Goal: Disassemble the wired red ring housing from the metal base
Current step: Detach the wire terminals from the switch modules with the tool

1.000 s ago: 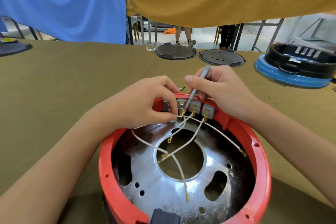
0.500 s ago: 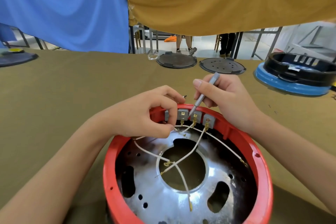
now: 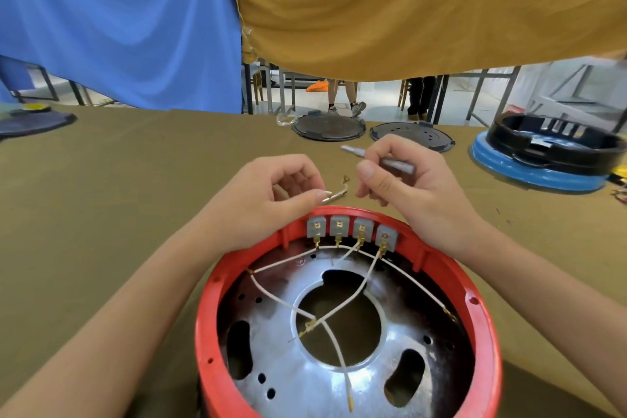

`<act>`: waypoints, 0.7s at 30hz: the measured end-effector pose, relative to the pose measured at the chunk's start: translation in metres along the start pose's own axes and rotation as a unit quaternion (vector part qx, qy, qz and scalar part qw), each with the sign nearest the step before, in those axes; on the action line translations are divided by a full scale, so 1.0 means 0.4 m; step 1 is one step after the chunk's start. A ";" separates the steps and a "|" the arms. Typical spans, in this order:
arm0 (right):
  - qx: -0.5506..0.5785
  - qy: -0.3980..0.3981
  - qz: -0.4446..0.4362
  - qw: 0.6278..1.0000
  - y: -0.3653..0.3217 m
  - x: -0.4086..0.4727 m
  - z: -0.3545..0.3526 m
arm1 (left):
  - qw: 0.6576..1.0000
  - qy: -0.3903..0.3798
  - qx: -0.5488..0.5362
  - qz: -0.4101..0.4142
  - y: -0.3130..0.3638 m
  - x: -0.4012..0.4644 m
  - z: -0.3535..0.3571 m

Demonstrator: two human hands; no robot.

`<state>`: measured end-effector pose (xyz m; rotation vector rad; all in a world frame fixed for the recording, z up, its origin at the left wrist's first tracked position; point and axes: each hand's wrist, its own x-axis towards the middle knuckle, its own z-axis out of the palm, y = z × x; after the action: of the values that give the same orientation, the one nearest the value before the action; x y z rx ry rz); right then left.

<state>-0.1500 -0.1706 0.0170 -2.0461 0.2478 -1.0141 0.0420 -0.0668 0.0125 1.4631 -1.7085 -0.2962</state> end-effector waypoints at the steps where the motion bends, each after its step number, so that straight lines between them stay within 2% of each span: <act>1: -0.016 -0.004 0.005 1.000 -0.005 0.003 0.000 | 1.000 0.011 0.014 0.015 0.001 0.000 0.003; 4: -0.045 -0.020 0.038 0.998 -0.021 0.011 0.000 | 0.997 0.047 0.026 0.063 0.010 -0.002 0.009; 10: -0.008 -0.020 0.097 0.995 -0.029 0.008 0.003 | 0.990 0.069 0.027 0.123 0.021 -0.002 0.013; 14: 0.031 0.027 0.137 0.990 -0.019 0.019 -0.014 | 0.997 0.068 -0.021 0.044 0.008 -0.001 0.015; 17: 0.023 0.072 0.208 0.975 0.014 0.033 -0.064 | 0.998 -0.026 0.048 -0.016 -0.015 -0.001 0.016; 19: -0.014 0.065 0.263 0.962 0.042 0.040 -0.104 | 0.994 -0.069 0.074 -0.029 -0.020 -0.003 0.013; 21: -0.083 0.032 0.304 0.949 0.066 0.040 -0.143 | 0.993 -0.078 0.076 -0.037 -0.020 -0.003 0.003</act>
<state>-0.1770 -0.2290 0.0260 -1.8930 0.9604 -0.6833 0.0467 -0.0684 0.0061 1.6543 -1.8373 -0.3332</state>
